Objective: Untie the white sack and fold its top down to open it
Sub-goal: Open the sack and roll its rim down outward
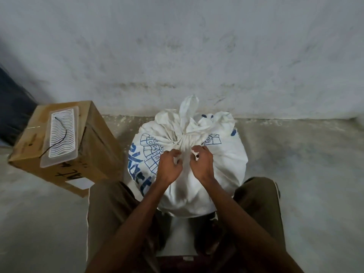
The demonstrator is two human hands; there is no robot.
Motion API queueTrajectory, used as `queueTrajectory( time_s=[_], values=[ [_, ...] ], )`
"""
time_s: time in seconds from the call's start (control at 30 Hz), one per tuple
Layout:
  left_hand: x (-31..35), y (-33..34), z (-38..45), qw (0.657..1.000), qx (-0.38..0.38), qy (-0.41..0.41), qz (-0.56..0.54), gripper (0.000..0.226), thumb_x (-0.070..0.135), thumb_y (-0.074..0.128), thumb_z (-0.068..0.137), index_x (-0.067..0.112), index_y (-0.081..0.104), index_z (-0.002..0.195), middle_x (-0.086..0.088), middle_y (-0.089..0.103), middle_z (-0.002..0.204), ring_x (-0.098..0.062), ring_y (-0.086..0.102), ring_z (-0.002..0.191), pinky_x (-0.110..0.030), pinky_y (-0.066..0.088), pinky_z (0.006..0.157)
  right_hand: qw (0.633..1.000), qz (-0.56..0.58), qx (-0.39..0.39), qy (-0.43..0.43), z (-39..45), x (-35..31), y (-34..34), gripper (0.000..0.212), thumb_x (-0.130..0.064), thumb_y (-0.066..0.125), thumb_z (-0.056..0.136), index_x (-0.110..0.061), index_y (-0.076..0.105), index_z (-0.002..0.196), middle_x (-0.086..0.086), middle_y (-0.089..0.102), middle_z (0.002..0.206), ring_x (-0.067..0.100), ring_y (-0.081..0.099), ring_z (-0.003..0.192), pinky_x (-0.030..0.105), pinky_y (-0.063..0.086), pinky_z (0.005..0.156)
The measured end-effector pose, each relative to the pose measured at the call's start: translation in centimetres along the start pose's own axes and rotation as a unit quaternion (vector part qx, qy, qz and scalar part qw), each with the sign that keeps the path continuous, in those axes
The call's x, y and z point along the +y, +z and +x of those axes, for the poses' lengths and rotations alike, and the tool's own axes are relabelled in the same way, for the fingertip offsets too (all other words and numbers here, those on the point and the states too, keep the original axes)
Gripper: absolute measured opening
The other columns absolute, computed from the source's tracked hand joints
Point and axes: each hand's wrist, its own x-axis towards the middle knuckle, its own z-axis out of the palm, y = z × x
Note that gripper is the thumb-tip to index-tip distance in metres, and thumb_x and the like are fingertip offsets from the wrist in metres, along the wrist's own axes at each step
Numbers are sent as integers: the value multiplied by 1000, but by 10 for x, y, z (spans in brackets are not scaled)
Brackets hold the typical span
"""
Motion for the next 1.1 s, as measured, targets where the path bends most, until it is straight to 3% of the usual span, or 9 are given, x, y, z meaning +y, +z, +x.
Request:
queueTrajectory(
  time_s=[0.2,0.37,0.43,0.5,0.6,0.73,0.9,1.0,1.1],
  values=[
    [-14,28,34,999,23,-36,4,44,21,60,78,15,63,121,-8,65,114,-28,55,112,-34,41,100,998,8,7,66,27,27,15,13,-6,68,86,-9,70,99,8,69,91,23,65,85,24,44,73],
    [-5,46,63,998,38,-39,-7,35,8,60,85,6,63,120,-13,66,112,-29,58,107,-33,44,92,992,52,11,118,49,41,34,7,-13,73,86,-10,74,92,4,75,86,14,69,77,-1,37,66],
    [-7,54,68,997,32,-64,-12,31,12,60,86,10,63,117,-12,65,108,-26,59,102,-24,40,82,992,41,7,120,52,45,41,7,-19,75,84,-13,74,89,1,74,84,14,69,78,6,44,70],
    [-10,59,70,996,26,-81,-28,24,15,61,88,10,64,111,-11,67,101,-26,62,95,-24,39,76,991,30,4,127,54,47,44,5,-20,75,83,-16,72,85,0,73,82,17,69,78,28,54,73],
    [-5,57,67,993,11,-110,-45,13,15,65,89,8,68,99,-8,72,89,-24,67,84,-25,41,70,991,21,-5,133,53,44,42,6,-16,75,80,-16,73,85,2,74,84,21,70,80,37,57,76],
    [7,50,51,995,4,-92,-47,10,20,64,90,14,61,82,-2,66,75,-21,62,71,-27,36,64,992,22,-15,120,42,36,29,9,-9,70,81,-14,77,85,2,76,85,17,71,80,30,57,76],
    [25,31,25,995,27,-75,-57,24,24,62,91,21,49,71,4,56,63,-11,53,58,-29,34,58,991,66,-13,112,21,9,6,13,2,65,85,-3,74,94,7,75,89,11,65,80,-3,38,67],
    [36,16,6,994,30,-75,-66,19,26,62,92,21,55,76,6,60,67,-11,56,62,-28,35,61,989,101,2,106,2,-8,-4,13,4,62,86,0,70,95,8,73,90,18,67,84,3,41,70],
    [43,1,-18,994,33,-71,-79,15,28,63,93,13,67,94,-1,71,83,-18,64,78,-31,47,72,984,126,9,128,-19,-20,-12,16,0,62,86,-7,71,97,6,75,94,20,69,91,24,51,85]
  ],
)
